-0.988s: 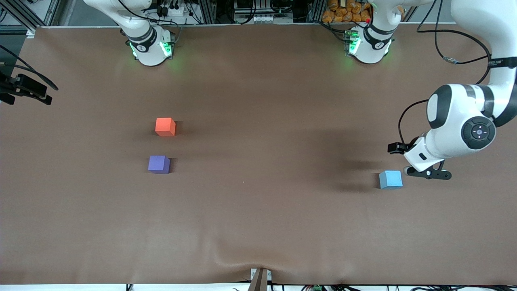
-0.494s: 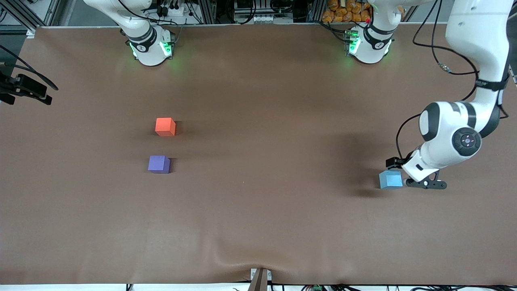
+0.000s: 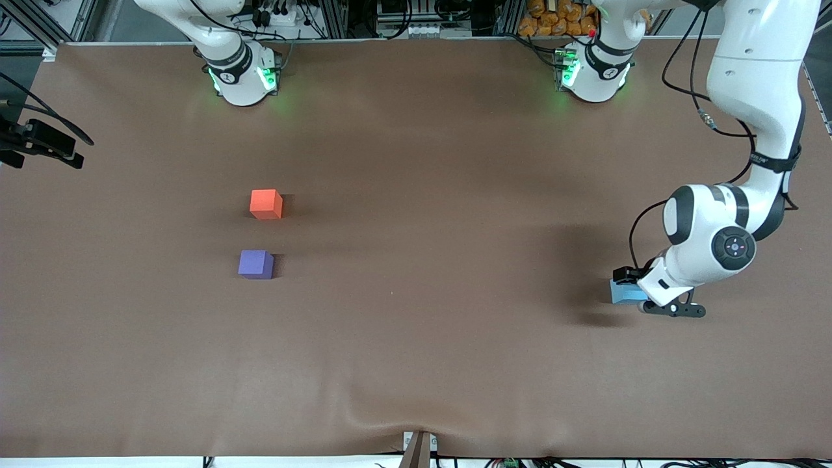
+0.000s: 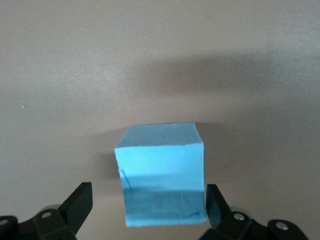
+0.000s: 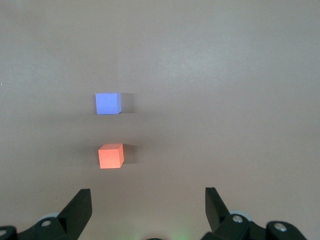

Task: Place blue block between orange and purple blocks
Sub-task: 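Close the left gripper on the light-blue cube and lift it, then carry the light-blue cube with the left gripper toward the table middle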

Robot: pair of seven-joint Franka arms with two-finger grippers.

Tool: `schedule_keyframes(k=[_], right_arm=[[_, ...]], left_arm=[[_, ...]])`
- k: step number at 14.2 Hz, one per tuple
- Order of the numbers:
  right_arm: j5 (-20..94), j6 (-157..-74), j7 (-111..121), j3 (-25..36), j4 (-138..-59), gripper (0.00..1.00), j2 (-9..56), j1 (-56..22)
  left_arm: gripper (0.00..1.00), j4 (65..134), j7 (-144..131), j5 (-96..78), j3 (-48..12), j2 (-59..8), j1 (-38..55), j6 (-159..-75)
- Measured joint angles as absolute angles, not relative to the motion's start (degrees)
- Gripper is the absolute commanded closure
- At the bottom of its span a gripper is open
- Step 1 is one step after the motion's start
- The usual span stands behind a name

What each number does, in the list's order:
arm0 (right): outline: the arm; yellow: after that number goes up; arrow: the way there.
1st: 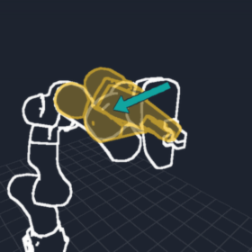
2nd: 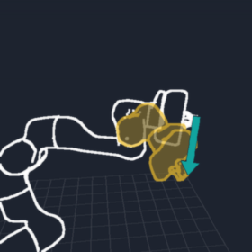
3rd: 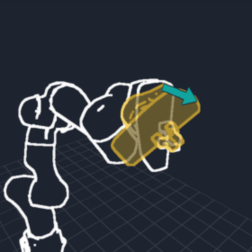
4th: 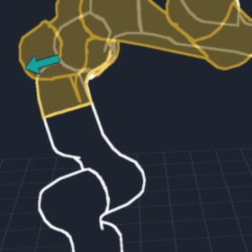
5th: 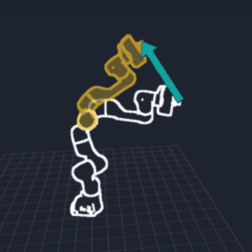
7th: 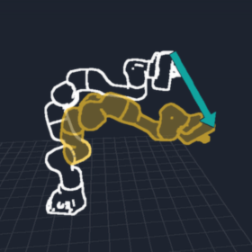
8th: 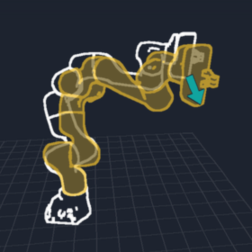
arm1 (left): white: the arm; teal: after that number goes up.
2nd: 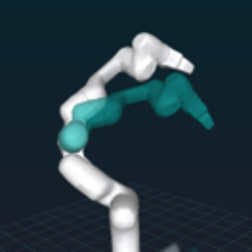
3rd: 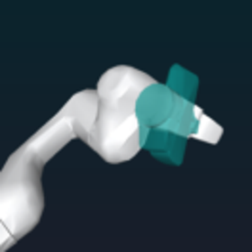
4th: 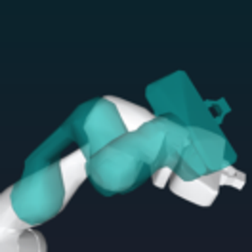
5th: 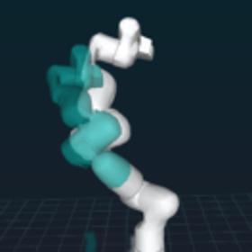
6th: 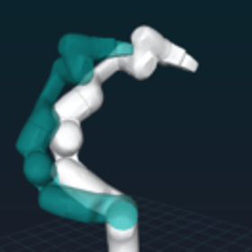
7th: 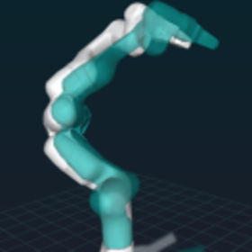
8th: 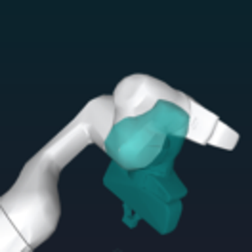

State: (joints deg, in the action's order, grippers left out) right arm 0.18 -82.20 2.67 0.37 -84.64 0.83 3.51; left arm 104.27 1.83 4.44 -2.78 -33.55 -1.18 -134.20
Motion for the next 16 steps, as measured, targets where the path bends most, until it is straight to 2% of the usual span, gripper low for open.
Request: schedule_keyframes(k=[3,4,5,6,7,13,16], right_arm=[[0.18,-82.20,2.67,0.37,-84.64,0.00,0.83,3.51],[0.18,-82.20,2.67,0.37,-84.64,0.00,0.83,3.51],[0.18,-82.20,2.67,0.37,-84.64,0.00,0.83,3.51],[0.18,-82.20,2.67,0.37,-84.64,0.00,0.83,3.51],[0.18,-82.20,2.67,0.37,-84.64,0.00,0.83,3.51],[0.18,-82.20,2.66,0.39,-84.64,0.00,0.83,3.53],[0.18,-82.19,2.66,0.41,-84.64,0.00,0.83,3.55]], left_arm=[[0.00,101.68,1.37,4.43,-2.87,-36.19,-1.05,-134.33],[0.04,101.00,0.95,4.43,-2.92,-36.74,-0.93,-134.33],[0.32,100.47,0.77,4.43,-2.95,-37.14,-0.82,-134.33],[0.53,100.14,0.74,4.43,-2.96,-37.41,-0.76,-134.33],[0.62,100.00,0.73,4.43,-2.97,-37.55,-0.76,-134.33],[0.63,98.79,0.71,4.43,-2.94,-37.27,-0.80,-133.68],[0.63,98.10,-0.99,4.43,-3.66,-34.39,-0.56,-131.58]])
